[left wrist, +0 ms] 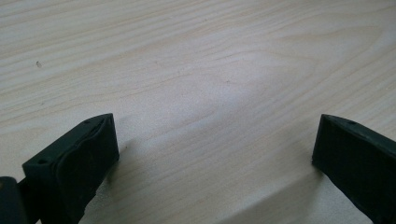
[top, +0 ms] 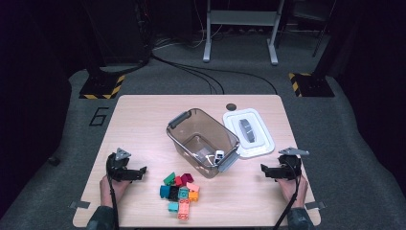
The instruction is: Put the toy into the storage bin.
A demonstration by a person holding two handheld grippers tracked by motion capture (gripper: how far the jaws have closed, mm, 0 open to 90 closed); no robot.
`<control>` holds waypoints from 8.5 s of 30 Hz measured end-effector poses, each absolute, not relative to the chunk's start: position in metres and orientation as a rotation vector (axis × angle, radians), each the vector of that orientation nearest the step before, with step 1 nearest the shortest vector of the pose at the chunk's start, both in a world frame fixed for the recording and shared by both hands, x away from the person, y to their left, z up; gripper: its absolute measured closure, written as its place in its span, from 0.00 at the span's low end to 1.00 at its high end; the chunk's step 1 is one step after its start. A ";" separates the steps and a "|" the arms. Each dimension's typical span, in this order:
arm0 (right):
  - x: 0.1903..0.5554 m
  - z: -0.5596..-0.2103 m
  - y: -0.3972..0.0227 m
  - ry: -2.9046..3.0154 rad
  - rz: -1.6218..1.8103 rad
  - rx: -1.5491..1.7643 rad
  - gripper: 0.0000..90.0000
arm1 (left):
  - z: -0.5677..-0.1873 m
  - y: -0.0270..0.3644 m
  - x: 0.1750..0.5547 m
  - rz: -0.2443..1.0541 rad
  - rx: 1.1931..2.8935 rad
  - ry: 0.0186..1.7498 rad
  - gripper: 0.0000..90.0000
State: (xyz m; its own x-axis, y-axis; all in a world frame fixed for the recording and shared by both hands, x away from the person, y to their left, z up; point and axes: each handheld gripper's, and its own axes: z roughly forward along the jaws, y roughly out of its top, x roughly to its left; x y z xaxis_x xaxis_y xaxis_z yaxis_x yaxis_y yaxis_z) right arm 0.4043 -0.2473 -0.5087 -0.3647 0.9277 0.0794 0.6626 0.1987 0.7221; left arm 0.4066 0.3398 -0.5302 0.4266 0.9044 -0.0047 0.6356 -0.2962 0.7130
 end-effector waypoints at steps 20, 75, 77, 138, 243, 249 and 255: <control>0.410 -0.529 -0.250 2.085 0.883 1.464 0.00 | -0.512 0.340 0.395 0.465 1.991 1.274 0.05; 0.409 -0.529 -0.252 2.077 0.882 1.464 0.01 | -0.492 0.255 0.389 0.203 2.336 0.893 0.74; 0.409 -0.529 -0.252 2.078 0.882 1.463 0.01 | -0.490 0.257 0.393 0.195 2.337 0.911 0.69; 0.410 -0.528 -0.253 2.078 0.888 1.457 0.03 | -0.420 0.260 0.407 0.365 2.174 0.992 0.74; 0.410 -0.528 -0.252 2.069 0.888 1.466 0.04 | -0.363 0.214 0.454 0.415 2.243 0.853 0.24; 0.410 -0.528 -0.252 2.069 0.888 1.466 0.04 | -0.372 0.231 0.434 0.415 2.224 0.860 0.18; 0.410 -0.528 -0.252 2.069 0.888 1.467 0.04 | -0.391 0.246 0.416 0.402 2.231 0.890 0.16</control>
State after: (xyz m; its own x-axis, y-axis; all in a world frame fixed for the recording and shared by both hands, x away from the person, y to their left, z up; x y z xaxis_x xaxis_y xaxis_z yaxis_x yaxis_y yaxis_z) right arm 0.4097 -0.2524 -0.5283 -0.3327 0.9430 0.0045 0.6527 0.2268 0.7229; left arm 0.4157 0.2458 -0.3910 0.7171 0.6963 0.0292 0.4821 -0.5259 0.7007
